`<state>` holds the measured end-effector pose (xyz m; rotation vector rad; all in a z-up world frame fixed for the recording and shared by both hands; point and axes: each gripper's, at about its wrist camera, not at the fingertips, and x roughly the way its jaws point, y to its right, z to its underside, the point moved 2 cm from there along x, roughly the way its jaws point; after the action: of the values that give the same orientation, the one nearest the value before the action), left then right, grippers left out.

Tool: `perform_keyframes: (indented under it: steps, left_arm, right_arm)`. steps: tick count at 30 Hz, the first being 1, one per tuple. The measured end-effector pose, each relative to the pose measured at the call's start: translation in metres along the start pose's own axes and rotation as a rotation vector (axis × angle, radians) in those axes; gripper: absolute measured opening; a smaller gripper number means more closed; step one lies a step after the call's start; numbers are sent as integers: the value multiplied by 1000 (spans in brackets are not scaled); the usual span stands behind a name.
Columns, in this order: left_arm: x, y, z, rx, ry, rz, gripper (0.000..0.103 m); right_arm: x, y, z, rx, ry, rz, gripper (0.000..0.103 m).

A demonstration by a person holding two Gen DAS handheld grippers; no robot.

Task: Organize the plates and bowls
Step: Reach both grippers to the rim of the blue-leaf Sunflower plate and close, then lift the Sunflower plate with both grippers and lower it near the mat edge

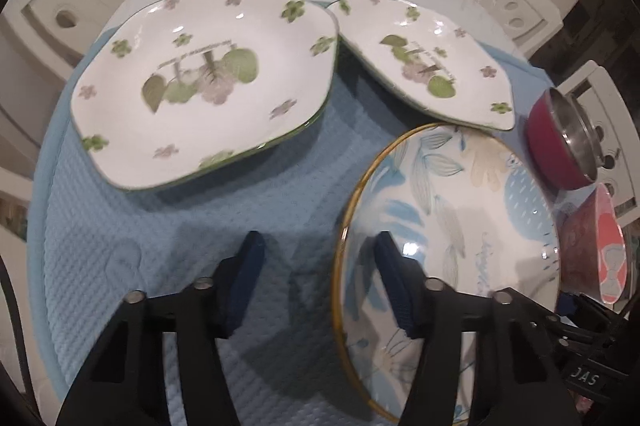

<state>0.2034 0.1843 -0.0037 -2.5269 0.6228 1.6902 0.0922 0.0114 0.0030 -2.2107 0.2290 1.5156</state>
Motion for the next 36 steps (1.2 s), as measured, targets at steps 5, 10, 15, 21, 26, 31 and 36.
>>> perform_keyframes:
  steps: [5,10,15,21,26,31,36]
  left_arm:
    - [5,8,-6,52,-2,54,45]
    - [9,26,-5,178,10,104,45]
    - [4,28,0,264,39,72,34]
    - [-9,10,12,210,63,70,31]
    - [-18,-7,24,113,65,44,32]
    - [-38,-18,45,54,78,-7,32]
    - [-58,-30,63,18,78,-44,32]
  right_arm:
    - [0,2,-1,-40,34,-9,66]
    - [1,1,-2,-122,46,-35,67]
    - [2,-4,0,-246,39,-40,66]
    - [-1,-13,6,-315,35,-42,64]
    - [-1,-29,15,-381,10,-52,64]
    - [-5,-41,25,-381,-28,-86,64]
    - [-12,-59,38,-403,-61,-123,64]
